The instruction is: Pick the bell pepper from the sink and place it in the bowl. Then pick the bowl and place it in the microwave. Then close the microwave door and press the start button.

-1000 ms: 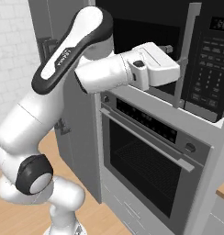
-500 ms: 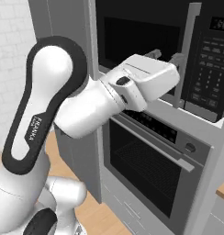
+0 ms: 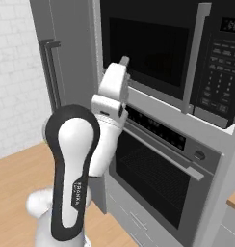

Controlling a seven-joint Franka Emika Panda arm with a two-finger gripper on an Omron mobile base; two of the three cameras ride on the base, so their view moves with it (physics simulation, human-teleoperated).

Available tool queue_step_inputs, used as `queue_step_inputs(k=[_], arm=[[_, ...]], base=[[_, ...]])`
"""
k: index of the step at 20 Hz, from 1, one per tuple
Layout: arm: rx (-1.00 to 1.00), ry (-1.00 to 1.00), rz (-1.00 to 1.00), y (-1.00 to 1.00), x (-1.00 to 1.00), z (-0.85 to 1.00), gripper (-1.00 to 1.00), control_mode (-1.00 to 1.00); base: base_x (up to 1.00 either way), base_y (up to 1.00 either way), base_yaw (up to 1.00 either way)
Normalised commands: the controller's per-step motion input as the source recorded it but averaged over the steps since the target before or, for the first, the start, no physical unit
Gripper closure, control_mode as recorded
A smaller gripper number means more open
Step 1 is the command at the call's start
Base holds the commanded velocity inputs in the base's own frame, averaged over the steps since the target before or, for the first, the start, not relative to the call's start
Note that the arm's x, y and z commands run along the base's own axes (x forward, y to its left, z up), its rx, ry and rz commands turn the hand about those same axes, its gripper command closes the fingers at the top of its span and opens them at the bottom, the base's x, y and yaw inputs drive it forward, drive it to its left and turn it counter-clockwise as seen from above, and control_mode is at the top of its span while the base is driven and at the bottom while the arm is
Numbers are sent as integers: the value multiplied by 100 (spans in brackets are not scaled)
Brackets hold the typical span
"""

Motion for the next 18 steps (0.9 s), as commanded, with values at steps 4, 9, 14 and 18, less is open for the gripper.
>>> queue_step_inputs(k=[4, 9, 14, 18], arm=[[-77, 81, -8, 12, -29, 0, -100, -100], [-35, 46, -24, -23, -54, 47, -100, -100], [-41, 9, -31, -44, -77, 61, -100, -100], [-63, 1, -36, -46, -55, 52, -100, -100]], base=[[0, 0, 0], [0, 0, 0], [0, 0, 0], [0, 0, 0]])
